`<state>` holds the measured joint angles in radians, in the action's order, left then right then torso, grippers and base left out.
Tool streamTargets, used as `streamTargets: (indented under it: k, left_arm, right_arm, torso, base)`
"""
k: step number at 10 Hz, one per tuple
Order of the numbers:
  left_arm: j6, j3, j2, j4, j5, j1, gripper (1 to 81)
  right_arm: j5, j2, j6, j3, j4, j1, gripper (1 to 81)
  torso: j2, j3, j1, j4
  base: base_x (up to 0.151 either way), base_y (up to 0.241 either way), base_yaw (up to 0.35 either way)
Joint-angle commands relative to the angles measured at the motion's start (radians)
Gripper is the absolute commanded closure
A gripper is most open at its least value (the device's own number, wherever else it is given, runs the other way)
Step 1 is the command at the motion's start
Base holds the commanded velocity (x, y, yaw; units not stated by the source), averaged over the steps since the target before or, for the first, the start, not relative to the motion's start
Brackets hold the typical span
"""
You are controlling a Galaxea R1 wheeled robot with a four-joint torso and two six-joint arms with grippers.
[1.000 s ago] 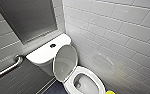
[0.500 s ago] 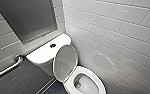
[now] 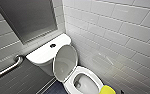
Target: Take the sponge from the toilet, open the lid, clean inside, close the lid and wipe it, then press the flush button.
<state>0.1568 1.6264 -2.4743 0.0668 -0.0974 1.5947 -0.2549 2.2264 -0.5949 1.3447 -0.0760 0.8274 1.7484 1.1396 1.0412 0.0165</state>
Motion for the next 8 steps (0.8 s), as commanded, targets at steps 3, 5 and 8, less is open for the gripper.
streamTargets:
  k: [3, 5, 8]
  left_arm:
    - [0.007, -0.019, 0.015, 0.008, 0.085, 0.023, 1.0]
    - [0.006, -0.016, 0.017, 0.004, 0.085, 0.021, 1.0]
    - [0.006, -0.014, 0.018, 0.001, 0.085, 0.026, 1.0]
  right_arm:
    - [0.343, 0.215, -0.002, 0.247, 0.042, -0.351, 81.1]
    - [0.399, 0.337, -0.002, 0.382, 0.044, -0.423, 81.1]
    - [0.402, 0.491, 0.001, 0.585, 0.065, -0.467, 81.1]
  torso:
    - [0.0, 0.0, 0.0, 0.0]
    - [0.0, 0.0, 0.0, 0.0]
    - [0.0, 0.0, 0.0, 0.0]
  base:
    - [0.0, 0.0, 0.0]
    - [0.0, 0.0, 0.0]
    - [0.0, 0.0, 0.0]
